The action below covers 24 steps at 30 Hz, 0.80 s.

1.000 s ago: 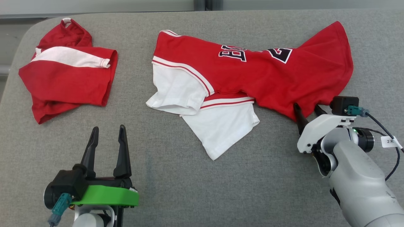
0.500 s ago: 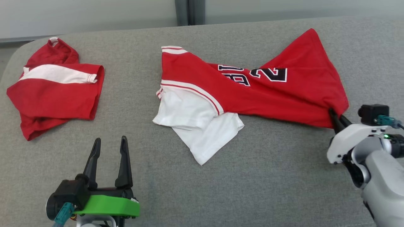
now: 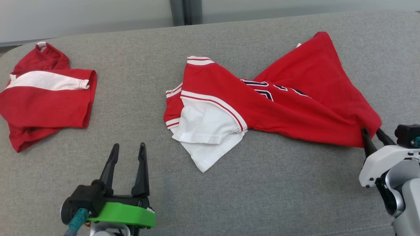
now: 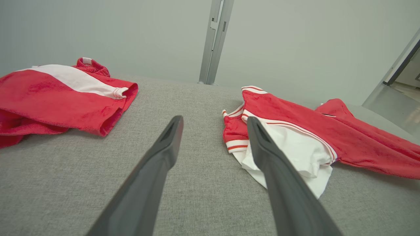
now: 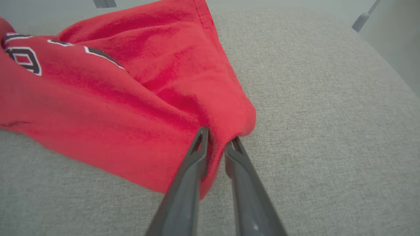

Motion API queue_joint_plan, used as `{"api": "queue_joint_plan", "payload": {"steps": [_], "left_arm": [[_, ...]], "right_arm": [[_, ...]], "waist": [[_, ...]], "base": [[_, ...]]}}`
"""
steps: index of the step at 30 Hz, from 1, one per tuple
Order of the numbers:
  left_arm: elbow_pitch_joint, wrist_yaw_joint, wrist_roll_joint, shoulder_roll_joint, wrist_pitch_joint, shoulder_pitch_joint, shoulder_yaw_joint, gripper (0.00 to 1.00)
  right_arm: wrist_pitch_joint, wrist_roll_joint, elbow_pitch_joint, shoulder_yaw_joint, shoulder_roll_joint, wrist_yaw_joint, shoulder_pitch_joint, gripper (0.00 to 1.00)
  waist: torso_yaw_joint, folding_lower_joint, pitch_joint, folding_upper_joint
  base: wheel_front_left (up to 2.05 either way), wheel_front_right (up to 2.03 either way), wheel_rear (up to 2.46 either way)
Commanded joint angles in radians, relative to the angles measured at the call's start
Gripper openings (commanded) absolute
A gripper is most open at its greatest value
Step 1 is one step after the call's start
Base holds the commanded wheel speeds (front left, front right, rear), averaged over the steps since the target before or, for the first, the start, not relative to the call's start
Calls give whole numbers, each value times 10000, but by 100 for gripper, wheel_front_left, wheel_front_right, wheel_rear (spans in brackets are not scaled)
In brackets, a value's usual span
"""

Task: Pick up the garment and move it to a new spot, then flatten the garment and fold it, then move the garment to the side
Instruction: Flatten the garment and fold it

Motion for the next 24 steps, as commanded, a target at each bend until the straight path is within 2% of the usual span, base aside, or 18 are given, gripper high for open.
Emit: {"api": "queue_joint_plan", "payload": {"steps": [1, 6, 12, 18, 24], "left_arm": [[51, -65, -4, 24, -5, -224, -109, 100], [825, -203, 60, 25, 12, -595, -679, 100], [2178, -346, -78, 135, 336, -1628, -1036, 100], [3644, -424, -142, 265, 643, -3085, -1178, 100], [4932, -432, -239, 493, 832, -4246, -1093, 100]], "right_arm": [[-164, -87, -231, -170, 189, -10, 164, 100], [-668, -30, -1132, -813, 588, -10, 265, 100], [-1279, -141, -2579, -953, 427, -10, 105, 100], [-1359, 6, -3282, -307, 897, -10, -8, 100], [-1539, 83, -3067, 198, 1017, -10, -173, 100]], "waist": [[-57, 0, 0, -1], [-387, 0, -64, -1], [-880, 0, 96, -1], [-1337, 0, 474, -1], [-1663, 0, 821, -1]], "base": [[0, 0, 0], [0, 0, 0], [0, 0, 0], [0, 0, 0], [0, 0, 0]]}}
